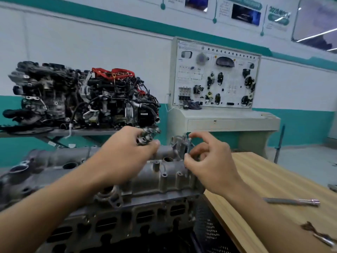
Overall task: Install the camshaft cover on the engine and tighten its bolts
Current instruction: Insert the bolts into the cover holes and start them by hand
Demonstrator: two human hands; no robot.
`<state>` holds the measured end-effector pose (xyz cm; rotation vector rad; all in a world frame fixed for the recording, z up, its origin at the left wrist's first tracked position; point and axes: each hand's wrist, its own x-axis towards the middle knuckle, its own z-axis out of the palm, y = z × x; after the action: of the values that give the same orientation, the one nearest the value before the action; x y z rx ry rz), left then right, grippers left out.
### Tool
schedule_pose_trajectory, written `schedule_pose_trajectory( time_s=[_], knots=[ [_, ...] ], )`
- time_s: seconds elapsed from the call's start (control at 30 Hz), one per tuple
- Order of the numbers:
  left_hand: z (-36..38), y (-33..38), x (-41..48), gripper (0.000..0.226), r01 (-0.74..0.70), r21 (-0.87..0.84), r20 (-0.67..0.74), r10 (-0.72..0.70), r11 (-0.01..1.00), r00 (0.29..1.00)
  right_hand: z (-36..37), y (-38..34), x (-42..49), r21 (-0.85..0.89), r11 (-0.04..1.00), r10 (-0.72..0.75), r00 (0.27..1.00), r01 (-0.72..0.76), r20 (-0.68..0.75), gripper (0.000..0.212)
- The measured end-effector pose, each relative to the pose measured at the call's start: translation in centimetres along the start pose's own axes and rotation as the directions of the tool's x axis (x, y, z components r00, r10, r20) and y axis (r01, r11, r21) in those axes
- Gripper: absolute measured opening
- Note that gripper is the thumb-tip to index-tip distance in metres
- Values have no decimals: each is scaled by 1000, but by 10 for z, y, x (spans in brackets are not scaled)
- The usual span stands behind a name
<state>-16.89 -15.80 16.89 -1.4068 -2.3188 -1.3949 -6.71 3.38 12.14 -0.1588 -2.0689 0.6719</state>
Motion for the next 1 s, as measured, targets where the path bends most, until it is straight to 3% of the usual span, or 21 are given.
schedule_pose_trajectory(
  time_s=[0.3,0.43,0.5,0.6,0.73,0.83,0.93,1.0],
  knots=[
    [11,-30,44,36,-33,433,205,-62,901,977,6,25,-7,-46,997,-56,998,55,-17,39],
    [18,-33,53,35,-80,549,257,-77,832,964,17,10,-10,155,984,-93,995,90,16,36],
    [17,-32,56,36,-73,549,280,-101,833,955,31,-3,-9,239,965,-129,990,112,57,37],
    [8,-30,58,34,-51,504,338,-142,862,930,46,-12,-4,204,967,-174,981,153,91,39],
    [-10,-40,49,26,-44,439,394,-148,897,907,50,-2,-8,151,986,-90,990,73,108,38],
    [-18,-47,43,26,-19,391,408,-155,920,900,52,4,-15,208,978,-54,989,24,138,36],
    [-20,-50,42,25,24,329,376,-154,944,914,51,7,-13,330,941,50,995,-74,82,37],
    [-18,-50,42,23,34,301,377,-152,953,914,48,10,-10,323,943,75,996,-85,44,38]
  ],
)
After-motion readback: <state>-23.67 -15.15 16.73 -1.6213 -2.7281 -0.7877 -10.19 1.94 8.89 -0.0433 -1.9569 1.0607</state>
